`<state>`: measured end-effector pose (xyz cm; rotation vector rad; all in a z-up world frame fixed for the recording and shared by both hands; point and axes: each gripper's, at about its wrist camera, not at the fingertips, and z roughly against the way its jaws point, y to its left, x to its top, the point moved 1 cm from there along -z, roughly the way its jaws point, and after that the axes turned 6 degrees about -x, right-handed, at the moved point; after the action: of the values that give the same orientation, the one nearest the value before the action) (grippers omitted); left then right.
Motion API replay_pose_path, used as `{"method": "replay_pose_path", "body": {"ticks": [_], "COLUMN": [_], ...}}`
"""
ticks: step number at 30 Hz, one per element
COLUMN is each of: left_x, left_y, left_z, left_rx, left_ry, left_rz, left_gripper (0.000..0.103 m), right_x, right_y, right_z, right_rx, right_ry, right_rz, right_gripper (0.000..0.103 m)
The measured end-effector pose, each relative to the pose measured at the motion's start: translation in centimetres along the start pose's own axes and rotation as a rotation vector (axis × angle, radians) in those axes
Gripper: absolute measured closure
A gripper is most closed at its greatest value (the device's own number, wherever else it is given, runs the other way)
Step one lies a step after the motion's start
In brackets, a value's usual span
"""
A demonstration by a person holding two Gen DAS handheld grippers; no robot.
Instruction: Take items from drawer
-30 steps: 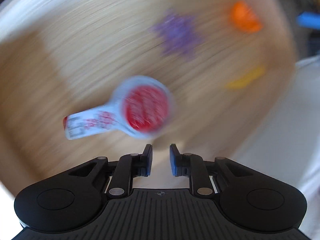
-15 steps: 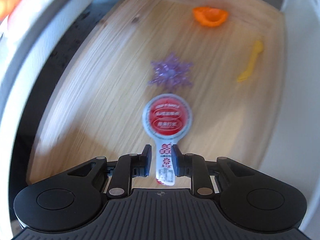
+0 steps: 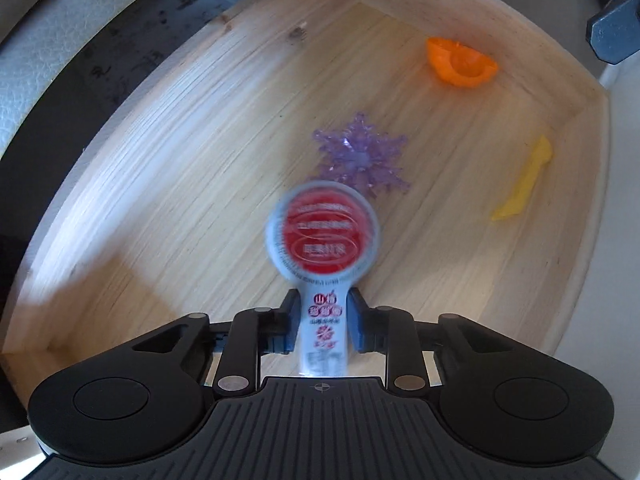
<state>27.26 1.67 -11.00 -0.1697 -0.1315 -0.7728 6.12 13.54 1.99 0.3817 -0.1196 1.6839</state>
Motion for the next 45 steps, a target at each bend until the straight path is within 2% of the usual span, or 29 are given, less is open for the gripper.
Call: {"method": "replay_pose_path", "body": {"ticks": [2,4,6,8,9,11,14,15,17,20,23,25,27,30,33,36,38,40,41,44,45], "left_x": [0.1,-0.2,-1.1,-2.3,-3.2,-5.2,-8.0,-8.6,-9.5,-11.0,-11.6,-11.9,-12.4,-12.5,-12.1,-11.9,-11.9,-12.0,-12.0,-12.1,-12.2], "left_y": [0.2,-0.9,-1.8,-2.0,-1.9,-2.1,-1.2,-0.9,-0.4,0.6,1.6,2.3,2.9,3.1,3.3,3.3,3.4,3.4,3.5,3.8,3.9], "left_z": [0.4,1.5,4.5,8.0,10.1,13.6,15.2,15.5,16.9,18.2,17.5,16.9,16.5,16.3,16.6,16.8,16.9,16.8,16.7,16.6,16.5], "left_rx": [-0.005,0.003,0.04,0.037,0.025,-0.001,-0.035,-0.034,0.033,0.032,0.047,0.036,0.026,0.003,-0.018,-0.035,-0.041,-0.04,-0.037,-0.029,-0.026], "left_ry": [0.02,0.021,-0.036,-0.129,-0.203,-0.351,-0.553,-0.582,-0.614,-0.687,-0.701,-0.709,-0.722,-0.746,-0.765,-0.777,-0.783,-0.782,-0.779,-0.772,-0.773], "left_rz": [0.039,-0.026,-0.065,-0.013,0.039,0.141,0.282,0.31,0.317,0.369,0.425,0.465,0.494,0.512,0.508,0.503,0.506,0.511,0.518,0.543,0.551], "left_gripper": [0.077,0.077,0.077,0.077,0.077,0.077,0.077,0.077,0.077,0.077,0.077,0.077,0.077,0.077,0.077,0.077,0.077,0.077,0.077,0.077,0.077], "right_x": [-0.1,-0.2,-0.2,0.0,0.1,0.6,1.5,1.8,2.3,2.3,1.6,1.2,1.8,3.1,4.3,4.4,4.3,4.3,4.3,4.0,4.0], "right_y": [0.1,0.2,0.4,0.6,0.6,0.8,1.6,2.1,3.9,7.6,11.4,12.4,12.2,11.3,10.6,11.3,11.7,11.9,12.1,12.7,12.8], "right_z": [0.2,0.5,1.2,1.8,1.9,1.5,-0.3,-1.1,-2.7,-4.9,-6.7,-8.1,-9.5,-11.0,-12.1,-13.6,-14.1,-14.3,-14.3,-14.2,-14.1], "right_rx": [-0.016,-0.039,-0.069,-0.081,-0.074,-0.026,-0.014,-0.026,-0.053,-0.114,-0.183,-0.204,-0.17,-0.226,-0.194,-0.238,-0.29,-0.321,-0.319,-0.27,-0.254], "right_ry": [-0.016,-0.043,-0.092,-0.126,-0.121,-0.058,0.075,0.113,0.159,0.155,0.026,0.005,0.07,0.123,0.179,0.19,0.152,0.115,0.111,0.15,0.167], "right_rz": [0.012,0.022,0.027,0.038,0.05,0.087,0.098,0.105,0.155,0.315,0.612,0.723,0.683,0.576,0.452,0.452,0.467,0.481,0.493,0.544,0.544], "right_gripper": [0.002,0.002,0.002,0.002,0.002,0.002,0.005,0.011,0.014,0.014,0.014,0.014,0.015,0.015,0.014,0.014,0.008,0.007,0.01,0.043,0.044]}}
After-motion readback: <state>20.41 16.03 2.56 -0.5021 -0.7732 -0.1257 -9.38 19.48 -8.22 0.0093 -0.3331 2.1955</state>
